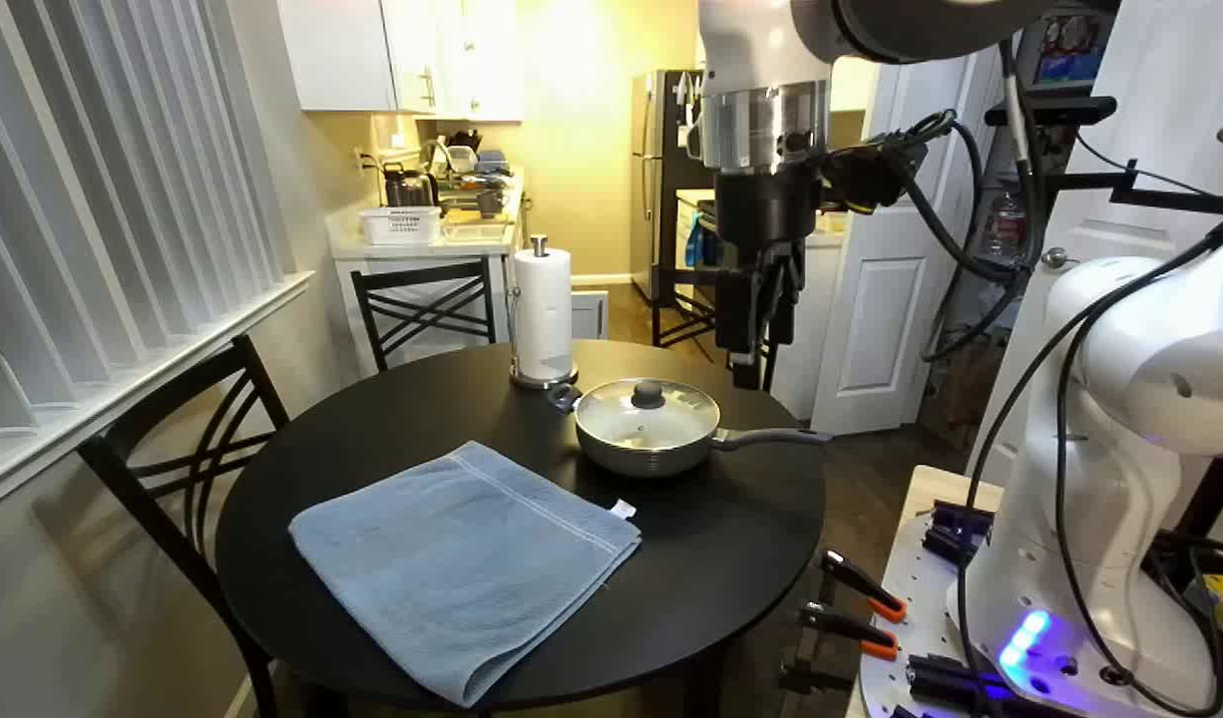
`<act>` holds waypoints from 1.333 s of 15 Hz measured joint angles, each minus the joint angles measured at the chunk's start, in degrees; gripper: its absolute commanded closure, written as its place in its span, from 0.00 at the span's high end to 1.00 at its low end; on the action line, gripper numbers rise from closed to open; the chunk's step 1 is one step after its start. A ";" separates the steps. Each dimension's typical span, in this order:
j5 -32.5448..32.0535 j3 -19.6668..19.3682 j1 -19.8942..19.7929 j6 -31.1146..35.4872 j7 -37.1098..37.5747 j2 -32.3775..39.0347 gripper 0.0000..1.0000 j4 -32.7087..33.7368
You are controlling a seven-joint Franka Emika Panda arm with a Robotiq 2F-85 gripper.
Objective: Remove the glass lid from the pan.
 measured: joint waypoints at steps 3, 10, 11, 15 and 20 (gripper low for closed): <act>0.00 0.00 0.00 0.00 0.00 0.00 1.00 0.00; -0.25 -0.25 -0.36 1.07 0.00 0.35 1.00 0.17; -0.50 -0.56 -0.95 3.13 0.00 0.97 1.00 0.36; -0.90 -4.16 -7.35 18.76 0.01 8.14 1.00 0.81; -0.91 -10.06 -14.14 29.38 3.24 19.90 1.00 0.32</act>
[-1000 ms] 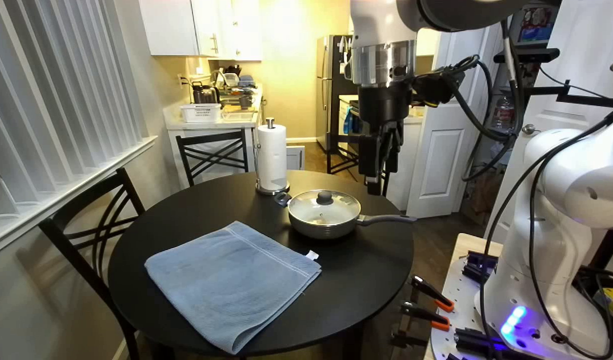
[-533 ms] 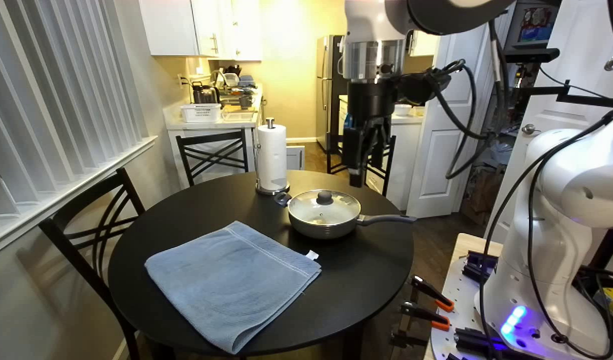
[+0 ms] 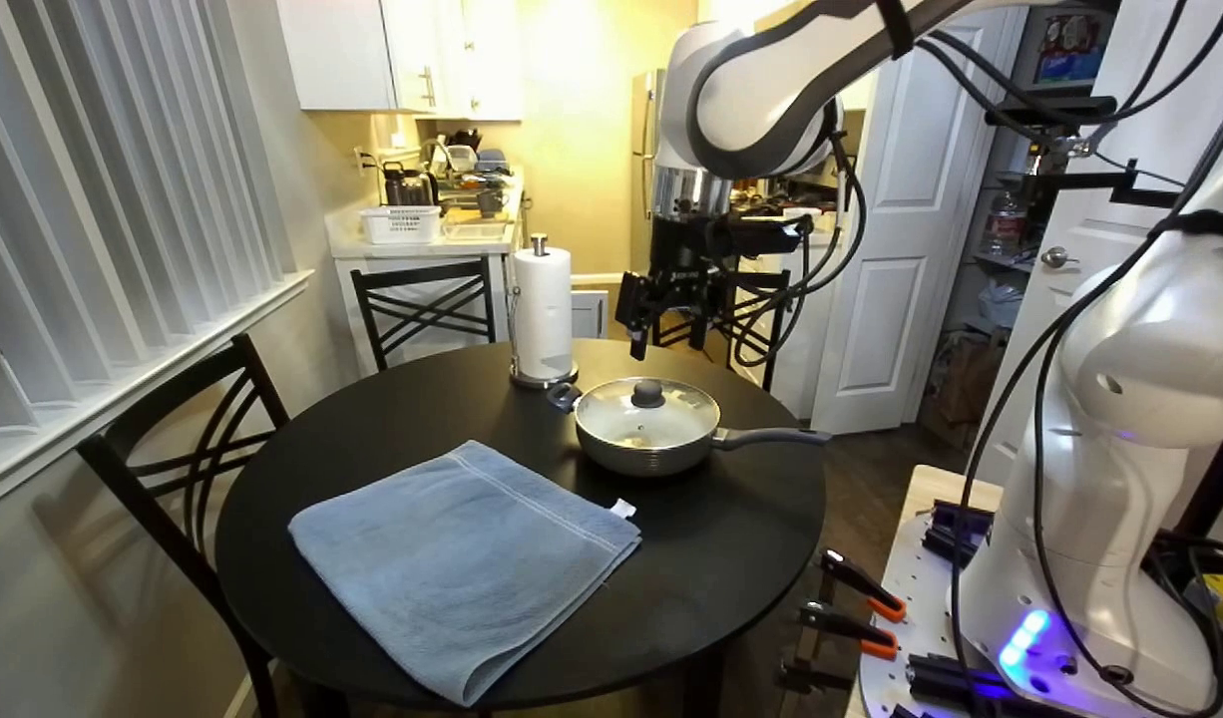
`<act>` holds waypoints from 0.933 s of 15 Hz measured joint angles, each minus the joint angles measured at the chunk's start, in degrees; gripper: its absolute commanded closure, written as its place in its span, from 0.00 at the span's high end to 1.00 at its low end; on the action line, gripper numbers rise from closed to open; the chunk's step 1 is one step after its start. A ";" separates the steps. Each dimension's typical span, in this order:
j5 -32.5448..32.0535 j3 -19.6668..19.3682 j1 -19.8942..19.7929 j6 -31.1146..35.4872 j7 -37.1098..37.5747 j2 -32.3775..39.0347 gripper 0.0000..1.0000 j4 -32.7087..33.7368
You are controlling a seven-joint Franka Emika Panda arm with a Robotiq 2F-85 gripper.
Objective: Remove the glass lid from the pan.
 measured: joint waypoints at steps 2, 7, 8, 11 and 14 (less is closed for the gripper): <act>0.00 -1.65 -1.62 2.74 2.99 2.74 1.00 -1.06; 1.51 -4.53 -1.64 4.70 4.43 3.77 1.00 -3.60; 1.57 -4.52 -1.56 4.70 4.43 3.58 1.00 -3.65; 1.60 -4.53 -1.49 4.70 4.43 3.43 1.00 -3.65; 1.57 -4.60 -1.49 4.69 4.43 3.55 1.00 -3.58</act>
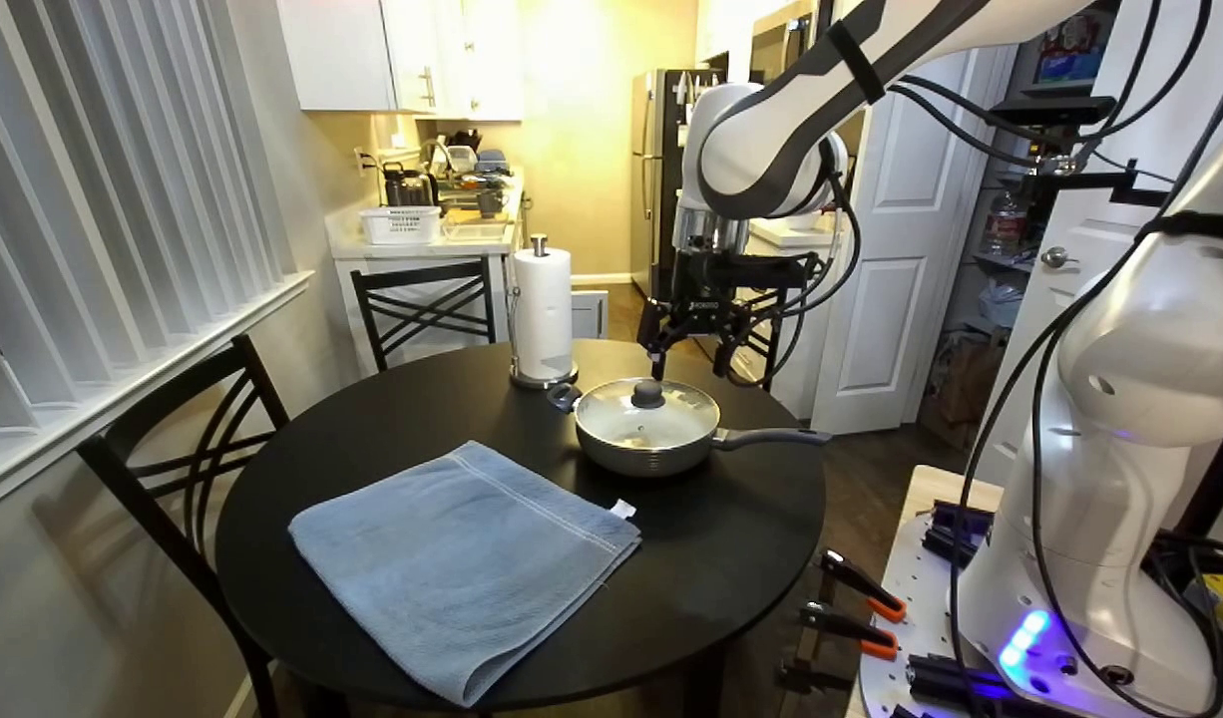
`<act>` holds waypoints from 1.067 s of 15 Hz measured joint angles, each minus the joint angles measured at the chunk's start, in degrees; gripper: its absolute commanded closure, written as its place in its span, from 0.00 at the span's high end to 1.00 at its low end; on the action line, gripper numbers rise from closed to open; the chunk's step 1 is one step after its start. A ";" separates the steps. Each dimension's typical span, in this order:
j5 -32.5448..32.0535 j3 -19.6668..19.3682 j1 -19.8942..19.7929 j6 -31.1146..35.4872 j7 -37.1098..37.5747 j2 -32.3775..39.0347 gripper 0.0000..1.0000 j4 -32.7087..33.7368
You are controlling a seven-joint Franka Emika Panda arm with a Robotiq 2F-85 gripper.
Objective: Remove the glass lid from the pan.
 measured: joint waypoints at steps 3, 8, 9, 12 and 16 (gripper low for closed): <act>-0.01 -0.67 -0.62 8.49 1.36 4.01 1.00 0.92; -3.50 -3.42 -1.89 26.92 6.00 21.34 1.00 7.27; -6.21 -4.72 -1.66 28.12 9.16 24.90 1.00 9.20; -11.67 -11.17 1.71 28.64 17.12 32.76 1.00 15.22; -11.55 -16.74 5.85 27.25 21.41 37.74 1.00 21.38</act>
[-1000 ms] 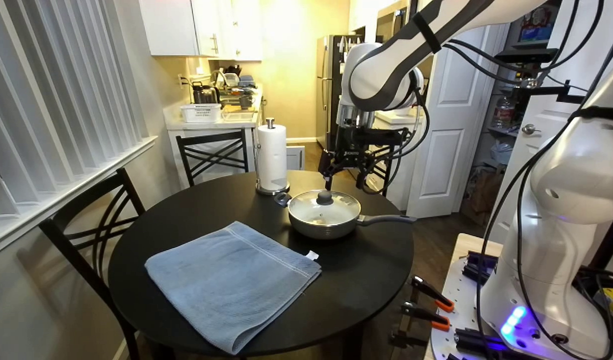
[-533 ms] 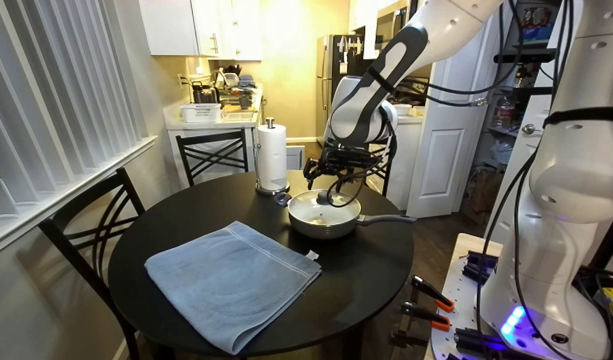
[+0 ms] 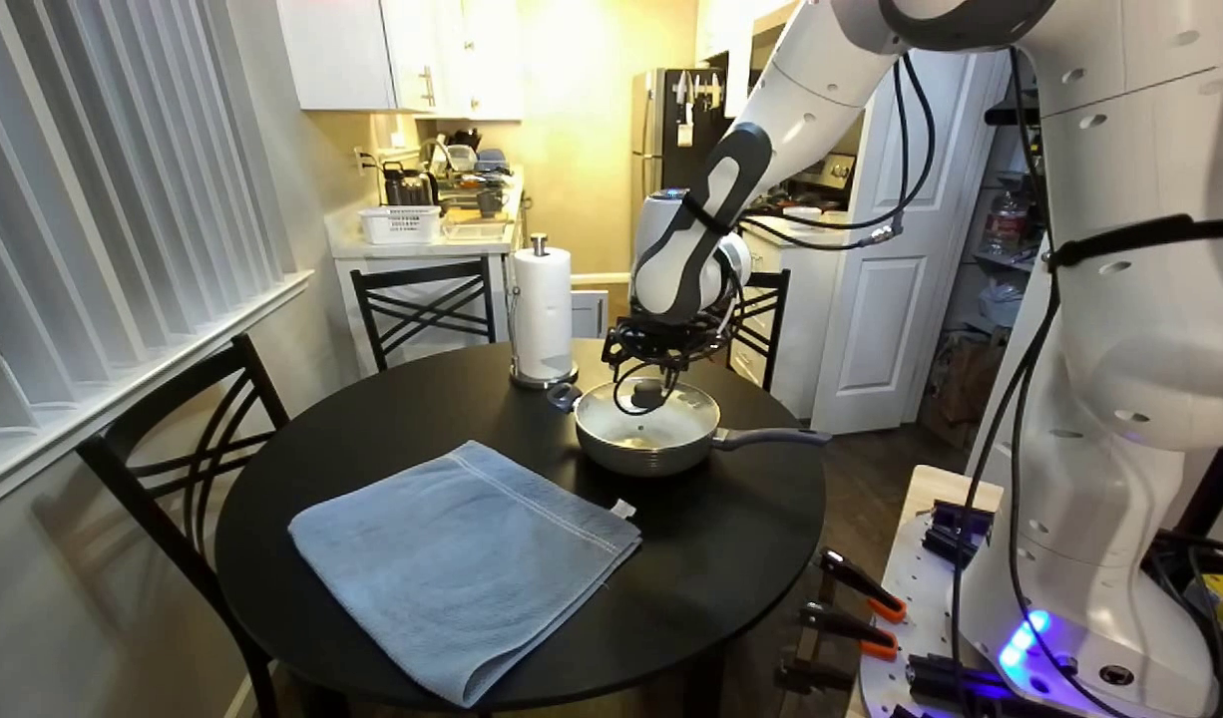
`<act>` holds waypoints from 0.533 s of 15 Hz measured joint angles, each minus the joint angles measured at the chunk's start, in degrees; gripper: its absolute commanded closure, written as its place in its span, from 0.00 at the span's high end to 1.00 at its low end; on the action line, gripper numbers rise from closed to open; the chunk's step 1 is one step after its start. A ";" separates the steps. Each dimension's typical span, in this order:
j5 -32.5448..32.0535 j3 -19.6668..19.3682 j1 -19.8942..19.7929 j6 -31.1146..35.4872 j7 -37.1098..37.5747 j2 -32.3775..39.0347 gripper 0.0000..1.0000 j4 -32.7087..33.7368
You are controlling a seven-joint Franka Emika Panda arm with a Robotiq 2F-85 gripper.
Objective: Remove the glass lid from the pan.
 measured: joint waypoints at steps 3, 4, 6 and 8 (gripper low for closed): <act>0.52 -0.50 0.31 -6.32 0.06 1.25 1.00 3.60; 0.51 -0.74 0.38 -8.69 0.06 1.57 1.00 4.73; 0.51 -1.23 0.41 -12.41 0.06 2.06 1.00 6.73; 0.52 -1.45 0.24 -15.10 0.07 2.28 1.00 8.24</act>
